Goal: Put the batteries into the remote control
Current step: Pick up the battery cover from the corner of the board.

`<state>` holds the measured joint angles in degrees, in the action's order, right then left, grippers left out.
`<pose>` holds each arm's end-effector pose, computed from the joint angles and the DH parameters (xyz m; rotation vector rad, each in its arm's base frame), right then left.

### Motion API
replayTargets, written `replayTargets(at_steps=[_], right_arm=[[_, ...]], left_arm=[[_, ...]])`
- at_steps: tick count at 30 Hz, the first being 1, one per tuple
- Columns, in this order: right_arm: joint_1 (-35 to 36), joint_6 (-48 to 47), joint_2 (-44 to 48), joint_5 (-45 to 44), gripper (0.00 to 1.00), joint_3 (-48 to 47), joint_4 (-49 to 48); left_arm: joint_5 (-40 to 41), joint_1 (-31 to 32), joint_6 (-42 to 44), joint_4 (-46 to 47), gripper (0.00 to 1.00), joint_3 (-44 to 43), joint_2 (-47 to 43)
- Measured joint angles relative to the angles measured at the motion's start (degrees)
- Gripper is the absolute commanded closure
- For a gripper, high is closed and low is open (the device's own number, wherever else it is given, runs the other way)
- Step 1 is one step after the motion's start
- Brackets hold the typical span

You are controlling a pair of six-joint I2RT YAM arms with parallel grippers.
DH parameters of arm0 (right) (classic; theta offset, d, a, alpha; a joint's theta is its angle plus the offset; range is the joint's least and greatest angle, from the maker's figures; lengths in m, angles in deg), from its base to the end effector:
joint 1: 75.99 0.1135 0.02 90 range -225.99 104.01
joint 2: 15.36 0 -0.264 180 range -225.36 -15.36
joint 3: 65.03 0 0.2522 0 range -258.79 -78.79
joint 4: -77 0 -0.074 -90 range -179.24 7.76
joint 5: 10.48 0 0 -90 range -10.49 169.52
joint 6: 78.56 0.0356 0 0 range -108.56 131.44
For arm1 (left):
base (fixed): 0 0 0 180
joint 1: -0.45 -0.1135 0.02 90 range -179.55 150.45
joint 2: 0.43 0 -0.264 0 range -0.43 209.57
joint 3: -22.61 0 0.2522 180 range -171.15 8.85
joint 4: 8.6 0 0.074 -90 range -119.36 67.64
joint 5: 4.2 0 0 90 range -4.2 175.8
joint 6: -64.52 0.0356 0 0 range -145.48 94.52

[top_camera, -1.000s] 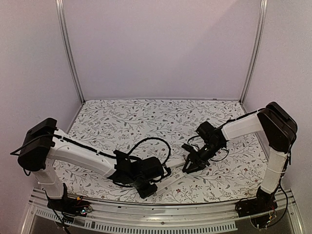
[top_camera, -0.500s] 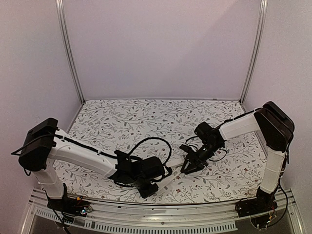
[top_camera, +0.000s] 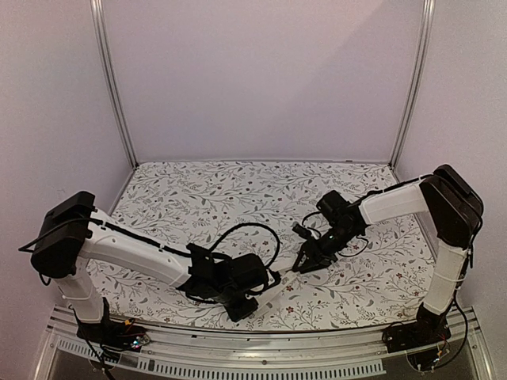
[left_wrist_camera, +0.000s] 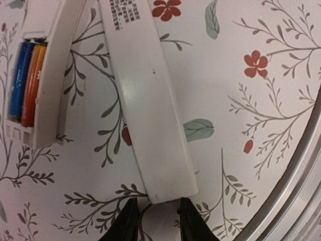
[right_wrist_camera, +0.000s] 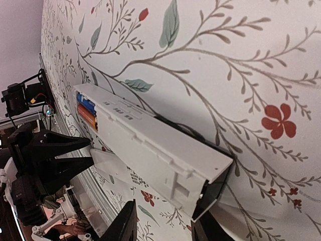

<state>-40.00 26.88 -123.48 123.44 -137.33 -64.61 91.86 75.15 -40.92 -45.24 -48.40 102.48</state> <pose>0.2555 0.2161 0.1209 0.6546 -2.7316 -1.1876 0.0915 -0.3203 0.1357 1.3554 2.4396 -0.2701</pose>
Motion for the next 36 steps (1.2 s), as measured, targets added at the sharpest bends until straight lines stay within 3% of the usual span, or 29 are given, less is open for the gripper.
replayTargets(at_steps=[13,25,36], right_arm=[[0.2,0.1,-4.5,4.7,0.73,-1.8,-2.6],[-1.3,1.0,-6.3,9.8,0.97,0.5,-7.1],[-2.0,6.0,-3.2,15.3,0.96,3.5,-13.1]], left_arm=[[-0.3,-0.1,0.5,0.6,0.72,0.0,0.2],[-0.8,-0.1,1.4,0.6,0.73,0.0,0.2],[-1.0,-0.1,1.9,0.6,0.73,0.0,0.2]])
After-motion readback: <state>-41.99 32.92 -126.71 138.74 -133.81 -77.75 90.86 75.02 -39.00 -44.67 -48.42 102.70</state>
